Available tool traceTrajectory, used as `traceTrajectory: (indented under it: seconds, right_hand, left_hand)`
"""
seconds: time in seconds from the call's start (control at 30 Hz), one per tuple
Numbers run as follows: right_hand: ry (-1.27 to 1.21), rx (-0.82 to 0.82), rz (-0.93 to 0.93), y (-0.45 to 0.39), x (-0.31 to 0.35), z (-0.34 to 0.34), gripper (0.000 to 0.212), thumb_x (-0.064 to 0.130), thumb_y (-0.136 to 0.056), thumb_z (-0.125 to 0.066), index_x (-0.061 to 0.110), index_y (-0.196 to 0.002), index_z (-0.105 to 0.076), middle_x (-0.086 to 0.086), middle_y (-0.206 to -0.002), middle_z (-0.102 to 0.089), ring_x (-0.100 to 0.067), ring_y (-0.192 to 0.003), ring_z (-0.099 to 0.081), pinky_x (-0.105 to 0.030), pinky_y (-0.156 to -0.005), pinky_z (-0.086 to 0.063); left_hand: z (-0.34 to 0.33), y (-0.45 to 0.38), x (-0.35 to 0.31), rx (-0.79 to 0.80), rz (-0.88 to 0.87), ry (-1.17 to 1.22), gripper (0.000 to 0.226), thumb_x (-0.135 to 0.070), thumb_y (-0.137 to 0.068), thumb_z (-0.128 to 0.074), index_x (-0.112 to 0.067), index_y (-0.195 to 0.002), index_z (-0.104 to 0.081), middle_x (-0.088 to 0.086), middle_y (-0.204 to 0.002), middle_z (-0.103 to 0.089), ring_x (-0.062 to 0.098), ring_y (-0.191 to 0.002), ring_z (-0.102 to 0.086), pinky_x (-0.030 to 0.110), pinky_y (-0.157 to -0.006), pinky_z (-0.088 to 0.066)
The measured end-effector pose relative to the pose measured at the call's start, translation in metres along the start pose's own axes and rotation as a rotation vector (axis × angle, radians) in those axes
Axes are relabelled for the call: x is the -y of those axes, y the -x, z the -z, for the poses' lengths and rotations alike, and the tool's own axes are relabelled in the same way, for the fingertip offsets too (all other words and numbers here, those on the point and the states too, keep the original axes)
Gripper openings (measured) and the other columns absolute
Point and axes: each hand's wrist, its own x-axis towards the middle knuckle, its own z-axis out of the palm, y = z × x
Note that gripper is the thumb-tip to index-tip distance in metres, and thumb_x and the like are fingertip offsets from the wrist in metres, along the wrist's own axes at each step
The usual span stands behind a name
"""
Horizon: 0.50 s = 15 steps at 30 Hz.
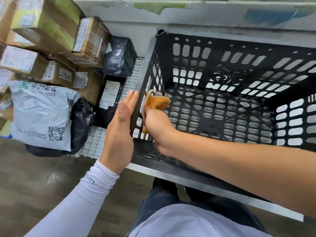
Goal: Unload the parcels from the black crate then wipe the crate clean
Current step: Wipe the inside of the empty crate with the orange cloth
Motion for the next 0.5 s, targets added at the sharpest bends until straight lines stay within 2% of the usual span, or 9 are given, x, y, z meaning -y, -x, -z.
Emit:
traceTrajectory:
  seconds: [0.07,0.1,0.17,0.23,0.3,0.33,0.4,0.43,0.5]
  right_hand:
    - [0.134,0.038,0.09,0.025,0.004,0.007,0.04,0.044,-0.106,-0.034,0.017,-0.111,-0.062,-0.005,-0.111,-0.056,-0.023,-0.109,-0.05,-0.051,-0.111,-0.041]
    - [0.181,0.06,0.093,0.033,0.005,0.011,0.042,0.046,-0.106,-0.033,0.019,-0.116,-0.063,-0.003,-0.117,-0.061,-0.024,-0.115,-0.054,-0.049,-0.112,-0.041]
    - [0.259,0.077,0.094,0.04,0.004,0.012,0.046,0.045,-0.107,-0.034,0.017,-0.13,-0.063,-0.005,-0.128,-0.063,-0.029,-0.125,-0.056,-0.047,-0.113,-0.041]
    - [0.289,0.105,0.075,0.052,0.006,0.012,0.047,0.051,-0.104,-0.036,0.02,-0.125,-0.063,0.001,-0.121,-0.061,-0.028,-0.131,-0.055,-0.047,-0.115,-0.04]
    - [0.315,0.148,0.047,0.055,0.002,0.016,0.035,0.049,-0.107,-0.035,0.029,-0.097,-0.061,0.007,-0.1,-0.062,-0.023,-0.121,-0.059,-0.041,-0.111,-0.042]
    - [0.303,0.173,0.019,0.06,0.002,0.02,0.036,0.049,-0.109,-0.033,0.031,-0.088,-0.056,0.006,-0.095,-0.063,-0.022,-0.112,-0.061,-0.036,-0.103,-0.043]
    - [0.297,0.183,-0.031,0.051,0.003,0.013,0.042,0.055,-0.108,-0.033,0.027,-0.09,-0.059,-0.003,-0.103,-0.069,-0.016,-0.1,-0.065,-0.031,-0.088,-0.042]
    - [0.278,0.156,-0.056,0.041,0.001,0.009,0.045,0.055,-0.107,-0.034,0.022,-0.098,-0.064,-0.01,-0.104,-0.071,-0.016,-0.098,-0.065,-0.031,-0.088,-0.042]
    - [0.223,0.084,-0.094,0.02,-0.006,0.0,0.05,0.058,-0.105,-0.035,0.02,-0.111,-0.067,-0.021,-0.114,-0.07,-0.025,-0.106,-0.067,-0.034,-0.1,-0.042]
  left_hand:
    - [0.002,-0.008,-0.001,0.027,0.036,0.047,0.064,-0.061,-0.105,-0.024,-0.026,-0.154,-0.046,-0.016,-0.158,-0.045,-0.003,-0.148,-0.033,0.038,-0.128,-0.019]
    - [0.003,-0.013,-0.002,0.054,0.049,0.046,0.061,-0.056,-0.105,-0.026,-0.026,-0.156,-0.044,-0.016,-0.158,-0.044,-0.004,-0.148,-0.033,0.037,-0.128,-0.019]
    - [0.004,-0.023,-0.008,0.106,0.02,-0.109,0.064,-0.054,-0.104,-0.024,-0.025,-0.16,-0.034,-0.015,-0.163,-0.035,-0.009,-0.149,-0.026,0.033,-0.129,-0.015]
    - [0.003,-0.04,-0.013,0.149,-0.055,-0.333,0.066,-0.053,-0.105,-0.019,-0.023,-0.164,-0.02,-0.011,-0.169,-0.021,-0.006,-0.153,-0.014,0.033,-0.13,-0.01]
    - [0.0,-0.067,-0.016,0.155,-0.102,-0.502,0.068,-0.056,-0.105,-0.018,-0.025,-0.165,-0.014,-0.009,-0.172,-0.013,0.004,-0.157,-0.007,0.044,-0.13,-0.008]
    - [-0.001,-0.084,-0.019,0.155,-0.114,-0.57,0.07,-0.058,-0.103,-0.018,-0.026,-0.165,-0.013,-0.008,-0.173,-0.011,0.009,-0.159,-0.005,0.049,-0.13,-0.008]
    - [-0.006,-0.117,-0.027,0.176,-0.127,-0.672,0.073,-0.059,-0.102,-0.019,-0.025,-0.166,-0.01,-0.004,-0.173,-0.008,0.017,-0.16,-0.002,0.054,-0.128,-0.007]
    - [-0.009,-0.133,-0.032,0.192,-0.146,-0.722,0.071,-0.058,-0.104,-0.021,-0.025,-0.166,-0.008,-0.003,-0.174,-0.006,0.019,-0.16,-0.001,0.054,-0.128,-0.007]
    - [-0.016,-0.16,-0.043,0.214,-0.217,-0.849,0.067,-0.054,-0.108,-0.024,-0.025,-0.166,-0.004,-0.003,-0.174,-0.001,0.022,-0.16,0.002,0.055,-0.128,-0.004]
